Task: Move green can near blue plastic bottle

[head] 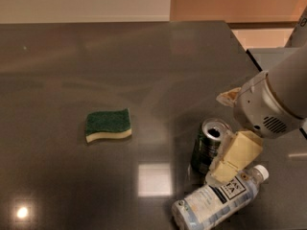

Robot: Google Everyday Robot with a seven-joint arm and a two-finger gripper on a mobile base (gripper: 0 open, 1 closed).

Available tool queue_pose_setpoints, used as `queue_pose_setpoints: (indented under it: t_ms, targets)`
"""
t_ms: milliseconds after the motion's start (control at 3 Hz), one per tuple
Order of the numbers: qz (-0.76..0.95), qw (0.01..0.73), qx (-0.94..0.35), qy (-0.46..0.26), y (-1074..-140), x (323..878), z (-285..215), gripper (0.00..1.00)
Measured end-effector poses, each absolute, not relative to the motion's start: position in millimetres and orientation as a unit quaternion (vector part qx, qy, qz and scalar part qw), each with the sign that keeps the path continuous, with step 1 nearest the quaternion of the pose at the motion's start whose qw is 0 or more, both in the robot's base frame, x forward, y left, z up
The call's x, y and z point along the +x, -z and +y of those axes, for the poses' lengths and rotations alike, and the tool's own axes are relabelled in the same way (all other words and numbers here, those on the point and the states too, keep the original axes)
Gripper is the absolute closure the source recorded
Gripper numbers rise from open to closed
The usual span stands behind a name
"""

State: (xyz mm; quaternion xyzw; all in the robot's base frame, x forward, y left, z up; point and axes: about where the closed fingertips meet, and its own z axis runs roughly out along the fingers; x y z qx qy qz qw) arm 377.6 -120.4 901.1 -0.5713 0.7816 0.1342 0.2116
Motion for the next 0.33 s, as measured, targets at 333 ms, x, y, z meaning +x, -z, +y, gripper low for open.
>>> queue_pose_setpoints:
  t_ms: [333]
  targets:
    - [0.782, 0.212, -0.571, -0.134, -901.1, 377.6, -120.4, 0.0]
